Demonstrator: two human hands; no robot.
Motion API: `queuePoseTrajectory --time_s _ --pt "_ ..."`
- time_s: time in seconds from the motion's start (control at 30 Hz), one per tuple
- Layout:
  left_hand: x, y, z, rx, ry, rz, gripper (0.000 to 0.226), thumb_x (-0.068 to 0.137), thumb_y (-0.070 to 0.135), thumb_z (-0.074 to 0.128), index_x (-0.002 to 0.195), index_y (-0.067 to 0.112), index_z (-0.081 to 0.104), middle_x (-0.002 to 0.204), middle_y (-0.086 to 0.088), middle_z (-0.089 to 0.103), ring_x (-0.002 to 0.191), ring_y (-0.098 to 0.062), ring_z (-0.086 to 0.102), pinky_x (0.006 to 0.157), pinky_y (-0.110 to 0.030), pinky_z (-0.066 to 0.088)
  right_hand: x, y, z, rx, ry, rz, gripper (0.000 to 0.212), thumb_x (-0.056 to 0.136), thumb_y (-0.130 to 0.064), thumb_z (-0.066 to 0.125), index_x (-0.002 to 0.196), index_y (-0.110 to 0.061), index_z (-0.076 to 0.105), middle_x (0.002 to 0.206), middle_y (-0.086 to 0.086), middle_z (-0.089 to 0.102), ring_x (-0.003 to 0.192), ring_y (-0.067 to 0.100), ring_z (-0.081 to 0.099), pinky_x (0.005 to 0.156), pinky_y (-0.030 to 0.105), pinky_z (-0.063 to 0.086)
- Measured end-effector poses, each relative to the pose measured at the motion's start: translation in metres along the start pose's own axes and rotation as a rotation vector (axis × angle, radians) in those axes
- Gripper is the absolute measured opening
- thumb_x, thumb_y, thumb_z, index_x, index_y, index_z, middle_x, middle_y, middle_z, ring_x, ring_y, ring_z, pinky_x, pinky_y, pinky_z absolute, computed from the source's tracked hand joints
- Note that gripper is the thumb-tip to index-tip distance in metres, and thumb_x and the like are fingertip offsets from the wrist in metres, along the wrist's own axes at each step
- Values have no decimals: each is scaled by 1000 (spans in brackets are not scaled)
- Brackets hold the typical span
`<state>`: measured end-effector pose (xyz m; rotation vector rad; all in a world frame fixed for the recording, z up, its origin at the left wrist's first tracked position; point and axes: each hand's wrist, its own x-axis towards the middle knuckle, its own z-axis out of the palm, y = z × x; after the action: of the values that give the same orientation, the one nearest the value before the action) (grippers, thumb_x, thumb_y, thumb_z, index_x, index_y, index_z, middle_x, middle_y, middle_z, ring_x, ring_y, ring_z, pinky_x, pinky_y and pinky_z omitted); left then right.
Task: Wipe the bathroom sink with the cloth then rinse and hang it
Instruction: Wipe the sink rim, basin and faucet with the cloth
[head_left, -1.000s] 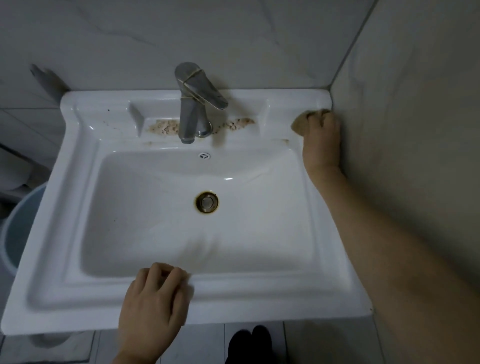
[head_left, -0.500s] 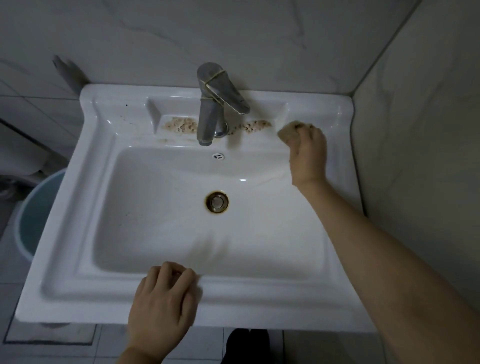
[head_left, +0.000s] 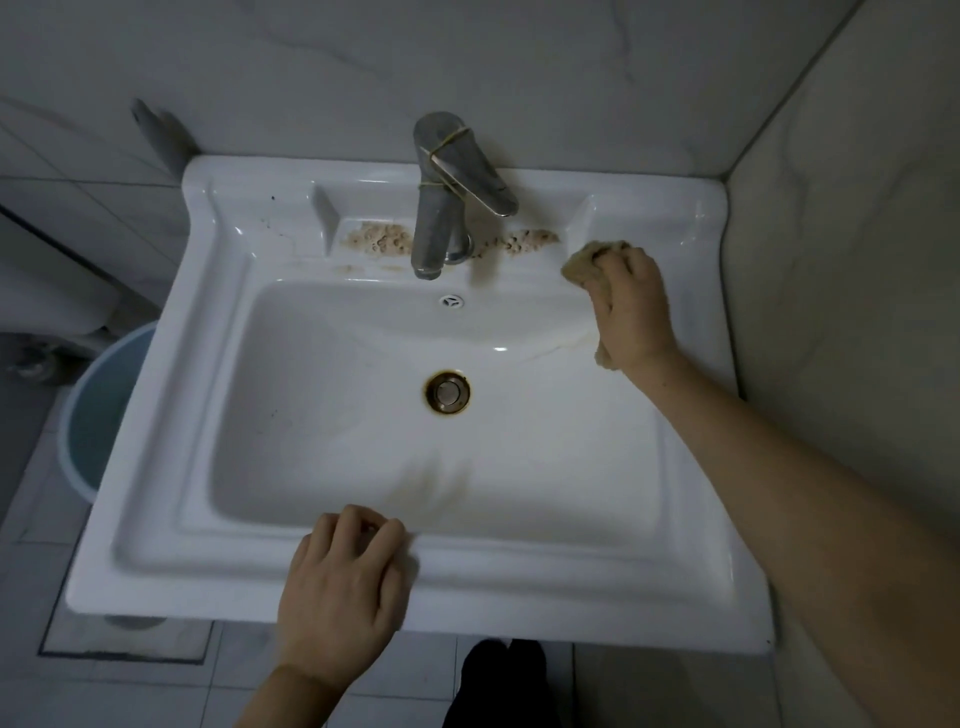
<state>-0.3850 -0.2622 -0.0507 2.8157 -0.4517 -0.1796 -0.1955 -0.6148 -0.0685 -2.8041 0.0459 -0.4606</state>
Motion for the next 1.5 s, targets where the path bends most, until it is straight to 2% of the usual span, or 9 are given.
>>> queuePoseTrajectory --time_s 0.23,0.43,0.57,0.77,0.93,1.03,1.17,1.4,1.5 --pt "0 0 1 3 23 -1 20 83 33 47 86 23 64 93 3 54 80 -23 44 65 -35 36 12 14 -18 12 178 477 20 87 -12 42 92 -9 61 91 -1 62 80 13 60 67 35 54" --pt "-1 0 2 10 40 11 18 83 28 48 87 21 64 94 2 54 79 -21 42 65 -33 34 13 -29 1 242 -40 177 21 84 -19 56 99 -15 71 97 9 62 93 24 59 89 34 48" --pt "-1 1 -2 16 21 1 18 84 29 49 87 20 64 94 2 54 79 -23 44 65 -33 35 22 -4 -32 173 -231 124 19 83 -16 64 101 -14 72 93 -8 65 86 13 66 67 20 55" --pt "0 5 -3 3 21 -26 24 84 29 41 86 19 63 92 0 55 78 -23 44 64 -34 38 22 34 -32 163 -76 284 25 87 -7 44 102 -10 64 109 5 61 95 18 63 81 30 56" --pt "0 2 -1 3 3 -30 21 84 29 43 88 20 61 92 0 55 78 -23 44 65 -34 38 5 19 -38 119 -144 206 21 95 -2 45 111 -1 59 104 10 62 96 4 62 66 -12 25" --pt "-2 0 2 13 -3 -26 19 85 29 45 90 21 61 93 0 54 79 -22 44 65 -34 38 -6 16 -47 238 -134 230 26 94 -3 48 116 4 60 111 18 57 99 25 57 69 -7 28" --pt "-2 1 0 25 10 -14 21 85 29 44 90 19 62 92 -1 55 78 -23 43 64 -33 37 -41 3 -60 274 -157 337 24 98 -19 44 112 -10 61 98 -4 51 57 -4 54 42 15 42" --pt "-2 1 0 43 19 4 23 86 28 43 93 16 62 91 -5 54 79 -25 43 65 -34 35 -131 -23 -85 320 -154 358 23 98 -7 42 107 1 62 91 -22 51 72 -7 58 61 20 55" --pt "-3 1 -1 45 40 8 27 86 29 40 93 15 62 91 -7 55 79 -27 44 65 -33 32 -183 -37 -95 450 -167 445 19 96 -8 47 106 -1 62 89 -37 54 75 -14 58 40 13 46"
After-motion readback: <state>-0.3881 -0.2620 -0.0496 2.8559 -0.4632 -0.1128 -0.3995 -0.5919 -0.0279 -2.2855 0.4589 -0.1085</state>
